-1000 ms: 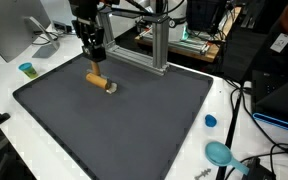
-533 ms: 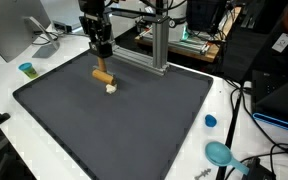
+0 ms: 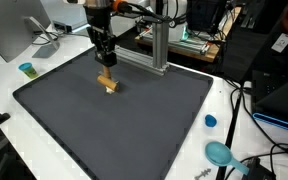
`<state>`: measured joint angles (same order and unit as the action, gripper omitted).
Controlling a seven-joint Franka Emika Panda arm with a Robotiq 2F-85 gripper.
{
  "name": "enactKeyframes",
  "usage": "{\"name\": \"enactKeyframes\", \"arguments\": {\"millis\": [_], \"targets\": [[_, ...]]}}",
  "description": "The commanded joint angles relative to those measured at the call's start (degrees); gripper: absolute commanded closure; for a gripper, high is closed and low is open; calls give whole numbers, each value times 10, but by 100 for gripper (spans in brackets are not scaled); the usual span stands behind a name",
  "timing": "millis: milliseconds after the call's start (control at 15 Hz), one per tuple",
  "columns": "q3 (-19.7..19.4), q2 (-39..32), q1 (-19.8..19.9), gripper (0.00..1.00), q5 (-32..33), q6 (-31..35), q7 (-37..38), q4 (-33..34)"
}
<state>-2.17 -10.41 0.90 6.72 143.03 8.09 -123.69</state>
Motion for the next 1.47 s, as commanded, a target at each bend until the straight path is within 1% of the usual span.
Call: {"name": "enactKeyframes", "arguments": {"millis": [0, 267, 400, 667, 867, 1000, 1200, 1400], "targets": [[-12, -21, -15, 78, 48, -8, 43, 12], [-8, -32, -22, 78, 66, -38, 39, 21], [-5, -34, -22, 78, 62, -53, 29, 26], [4, -43, -15, 78, 28, -82, -10, 41], [7, -60, -6, 78, -6, -89, -34, 60], [6, -74, 2, 78, -25, -111, -52, 78], [2, -96, 11, 78, -45, -132, -58, 102], [-3, -106, 13, 78, -40, -139, -47, 112]]}}
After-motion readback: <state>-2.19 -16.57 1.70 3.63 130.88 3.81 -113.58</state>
